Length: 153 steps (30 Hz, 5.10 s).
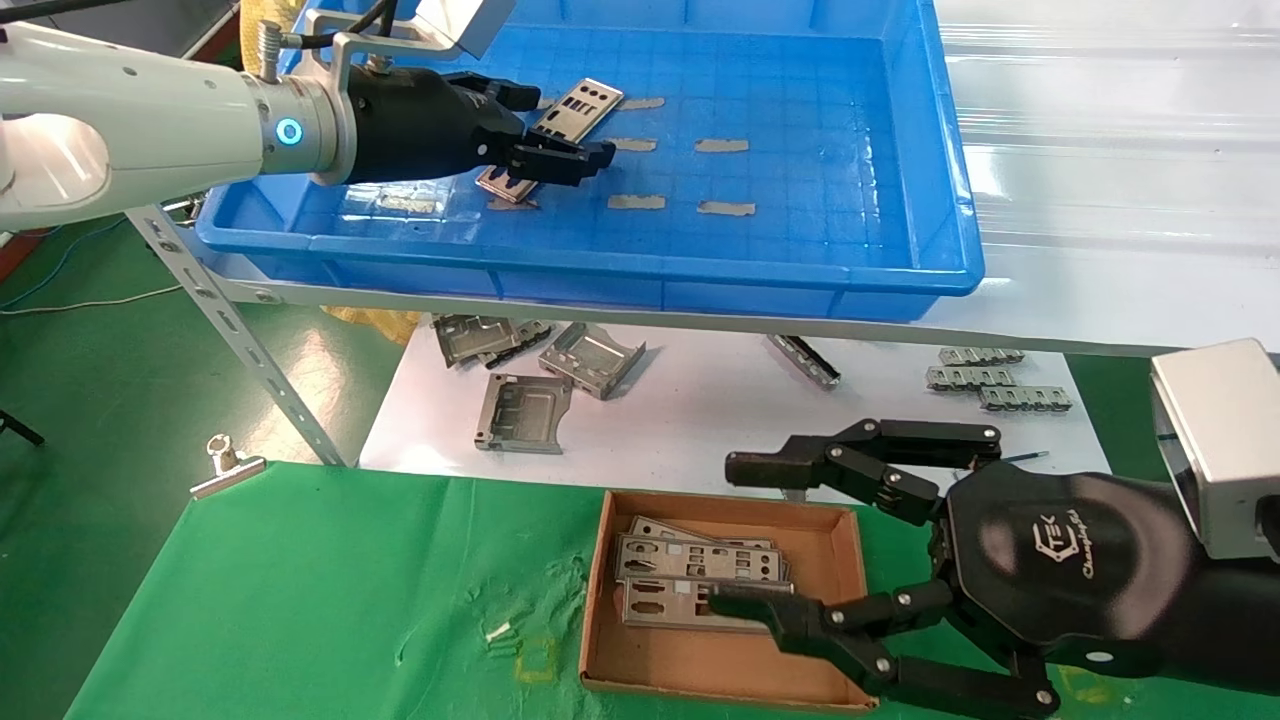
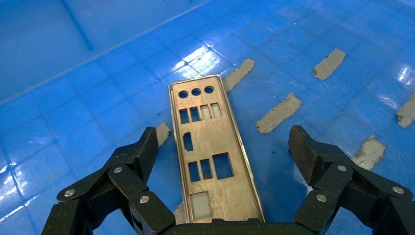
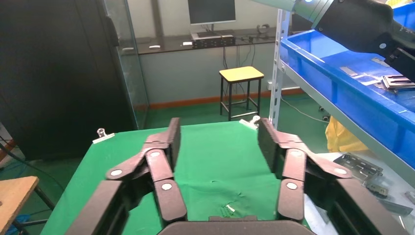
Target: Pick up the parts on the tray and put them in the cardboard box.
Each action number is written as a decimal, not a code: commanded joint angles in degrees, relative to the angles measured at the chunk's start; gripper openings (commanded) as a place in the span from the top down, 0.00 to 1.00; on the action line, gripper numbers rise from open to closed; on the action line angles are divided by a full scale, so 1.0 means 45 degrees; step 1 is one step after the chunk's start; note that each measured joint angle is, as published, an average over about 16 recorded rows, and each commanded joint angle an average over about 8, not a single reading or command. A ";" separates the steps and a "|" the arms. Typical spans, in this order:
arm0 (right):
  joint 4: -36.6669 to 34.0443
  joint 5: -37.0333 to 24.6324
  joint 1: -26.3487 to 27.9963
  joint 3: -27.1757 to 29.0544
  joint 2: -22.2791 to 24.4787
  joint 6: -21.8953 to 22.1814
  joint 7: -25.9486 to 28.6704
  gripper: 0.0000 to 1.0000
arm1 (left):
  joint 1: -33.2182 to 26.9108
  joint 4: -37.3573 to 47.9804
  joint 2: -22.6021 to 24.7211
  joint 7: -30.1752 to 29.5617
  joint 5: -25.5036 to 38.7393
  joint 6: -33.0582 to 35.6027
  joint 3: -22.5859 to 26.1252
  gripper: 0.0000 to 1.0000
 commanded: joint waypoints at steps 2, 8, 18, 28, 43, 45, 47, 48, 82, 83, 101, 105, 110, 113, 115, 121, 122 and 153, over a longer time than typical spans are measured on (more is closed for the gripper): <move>0.0000 0.0000 0.0000 0.0000 0.0000 0.0000 0.0000 0.00 | -0.0003 -0.0081 0.0007 -0.0019 0.0012 -0.0017 0.0067 1.00; 0.0000 0.0001 0.0000 -0.0001 0.0000 0.0000 0.0000 0.00 | 0.0049 -0.0181 0.0025 -0.0102 -0.0049 -0.0165 0.0164 1.00; 0.0000 0.0001 0.0001 -0.0002 0.0001 0.0001 -0.0001 0.00 | 0.0168 -0.0383 0.0029 -0.0246 -0.0095 -0.0346 0.0416 1.00; 0.0000 0.0002 0.0001 -0.0003 0.0001 0.0001 -0.0002 0.00 | 0.0139 -0.0504 0.0002 -0.0259 -0.0345 -0.0523 0.0523 1.00; 0.0000 0.0003 0.0001 -0.0005 0.0002 0.0002 -0.0002 0.00 | -0.0887 -0.0328 -0.0575 0.0628 -0.1192 0.1218 0.0151 1.00; 0.0000 0.0003 0.0001 -0.0005 0.0002 0.0002 -0.0002 0.00 | -0.0983 -0.0289 -0.0743 0.0839 -0.1281 0.1740 0.0104 1.00; 0.0000 0.0004 0.0001 -0.0005 0.0002 0.0002 -0.0003 0.00 | -0.1063 -0.0277 -0.0935 0.1064 -0.1366 0.2360 0.0063 1.00; 0.0000 0.0004 0.0001 -0.0005 0.0002 0.0002 -0.0003 0.00 | -0.1099 -0.0284 -0.1041 0.1182 -0.1408 0.2720 0.0045 1.00; 0.0000 0.0006 0.0002 -0.0009 0.0003 0.0003 -0.0004 0.00 | 0.4152 -0.6987 -0.2739 0.5768 -0.3877 0.6399 0.3222 1.00; 0.0000 0.0006 0.0002 -0.0009 0.0003 0.0004 -0.0005 0.00 | 0.4536 -0.6750 -0.2539 0.6120 -0.3876 0.6152 0.3232 1.00; 0.0000 0.0008 0.0003 -0.0011 0.0004 0.0004 -0.0005 0.00 | 0.5772 -0.3018 0.0038 1.0209 -0.3570 0.3826 0.3543 0.22; 0.0000 0.0008 0.0003 -0.0012 0.0004 0.0004 -0.0006 0.00 | 0.5819 -0.2991 0.0075 1.0563 -0.3606 0.3543 0.3736 0.00; 0.0000 0.0008 0.0003 -0.0012 0.0005 0.0005 -0.0006 0.00 | 0.5892 -0.3089 0.0092 1.0860 -0.3688 0.3240 0.4003 0.00; 0.0000 0.0008 0.0003 -0.0013 0.0005 0.0005 -0.0006 0.00 | 0.5877 -0.3169 0.0102 1.0945 -0.3769 0.3062 0.4158 0.00; 0.0000 0.0009 0.0003 -0.0013 0.0005 0.0005 -0.0006 0.00 | 0.5853 -0.3225 0.0101 1.1007 -0.3836 0.2958 0.4258 0.00; 0.0000 0.0009 0.0004 -0.0013 0.0005 0.0005 -0.0007 0.00 | 0.5705 -0.3084 0.0015 1.0838 -0.4366 0.3340 0.4344 0.00; 0.0000 0.0009 0.0004 -0.0013 0.0005 0.0005 -0.0007 0.00 | 0.5677 -0.2988 -0.0009 1.0731 -0.4510 0.3535 0.4318 0.00; -0.0005 0.0012 0.0002 -0.0014 0.0006 0.0006 -0.0009 0.00 | 0.6160 -0.1918 -0.1234 0.7245 -0.6928 0.7807 0.2855 0.00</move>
